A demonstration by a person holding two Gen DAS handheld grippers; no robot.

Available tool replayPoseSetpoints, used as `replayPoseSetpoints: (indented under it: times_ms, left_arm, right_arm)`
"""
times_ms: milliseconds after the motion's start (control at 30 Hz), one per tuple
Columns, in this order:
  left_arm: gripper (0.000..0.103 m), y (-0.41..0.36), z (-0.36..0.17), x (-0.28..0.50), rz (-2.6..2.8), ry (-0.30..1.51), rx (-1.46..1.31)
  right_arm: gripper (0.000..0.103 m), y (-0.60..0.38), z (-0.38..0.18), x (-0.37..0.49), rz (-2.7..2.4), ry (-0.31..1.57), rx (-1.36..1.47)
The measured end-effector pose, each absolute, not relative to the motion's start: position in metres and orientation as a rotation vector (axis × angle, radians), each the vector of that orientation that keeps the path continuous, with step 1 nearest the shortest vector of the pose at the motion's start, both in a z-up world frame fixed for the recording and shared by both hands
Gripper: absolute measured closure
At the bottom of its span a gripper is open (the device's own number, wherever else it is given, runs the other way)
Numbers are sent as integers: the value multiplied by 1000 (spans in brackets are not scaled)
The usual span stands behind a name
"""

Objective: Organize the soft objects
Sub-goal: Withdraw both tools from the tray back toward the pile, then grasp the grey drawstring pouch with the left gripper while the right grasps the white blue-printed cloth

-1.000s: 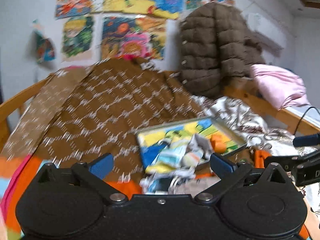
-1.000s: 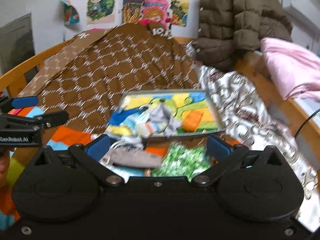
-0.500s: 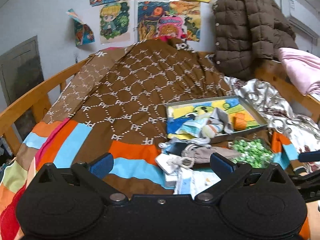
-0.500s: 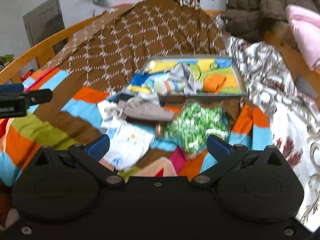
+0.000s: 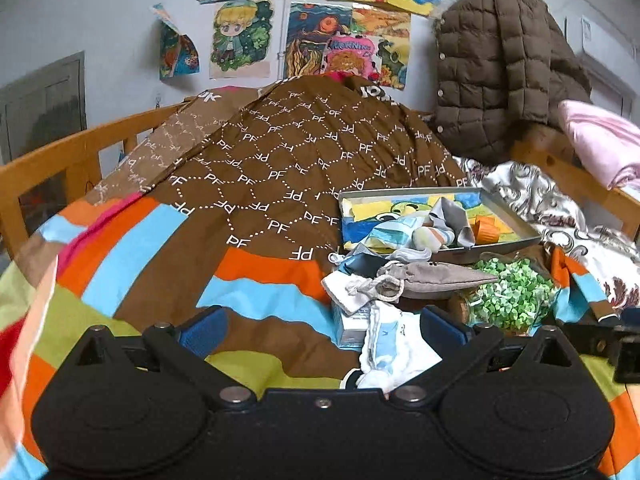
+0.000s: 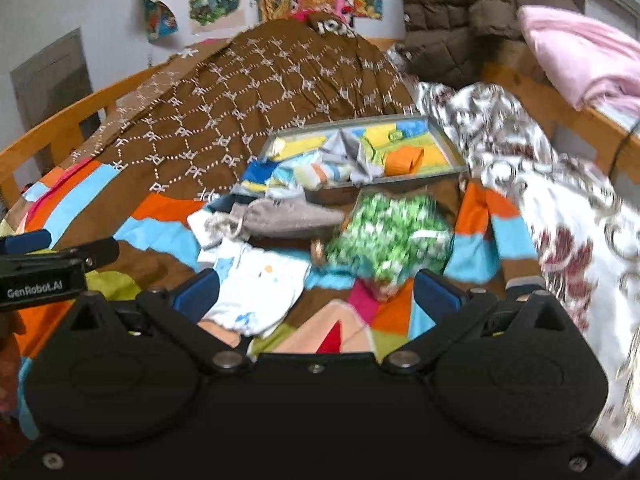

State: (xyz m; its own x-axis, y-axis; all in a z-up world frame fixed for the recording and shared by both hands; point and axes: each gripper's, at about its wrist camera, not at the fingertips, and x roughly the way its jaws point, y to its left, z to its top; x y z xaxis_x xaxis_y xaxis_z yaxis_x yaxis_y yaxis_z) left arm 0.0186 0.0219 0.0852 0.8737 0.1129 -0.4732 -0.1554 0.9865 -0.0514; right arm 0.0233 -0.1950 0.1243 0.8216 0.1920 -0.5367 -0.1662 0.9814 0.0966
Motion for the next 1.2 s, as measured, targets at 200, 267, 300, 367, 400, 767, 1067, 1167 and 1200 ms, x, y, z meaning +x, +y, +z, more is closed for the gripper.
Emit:
replayPoseSetpoints:
  times_ms: [200,267,300,367,400,767,1067,1167,1200]
  left_arm:
    - [1,27,67,13,144,501,-68]
    - [1,28,64,13,144,508,-57]
    - [1,29,62,13,142,512,-55]
    - [1,29,61,12,140,514,-53]
    - [1,30,60,13,139,516,-51]
    - [1,32,54,25,98,540,-10]
    - [1,37,56,51,81,521,-2]
    - [1,37,56,61,69,516,-5]
    - [1,37,56,64,64,514,-6]
  right_arm:
    - [1,-179,107,17,181,610,60]
    - [1,-177,104,14,173,611,63]
    - [1,-177,103,13,170,609,67]
    - [1,-173,101,14,165,610,71]
    - [1,-173,100,16,163,612,72]
    - [1,-165,83,30,165,642,68]
    - [1,-156,81,48,182,617,45]
    - [1,-151,81,56,194,618,37]
    - [1,-149,82,58,197,617,30]
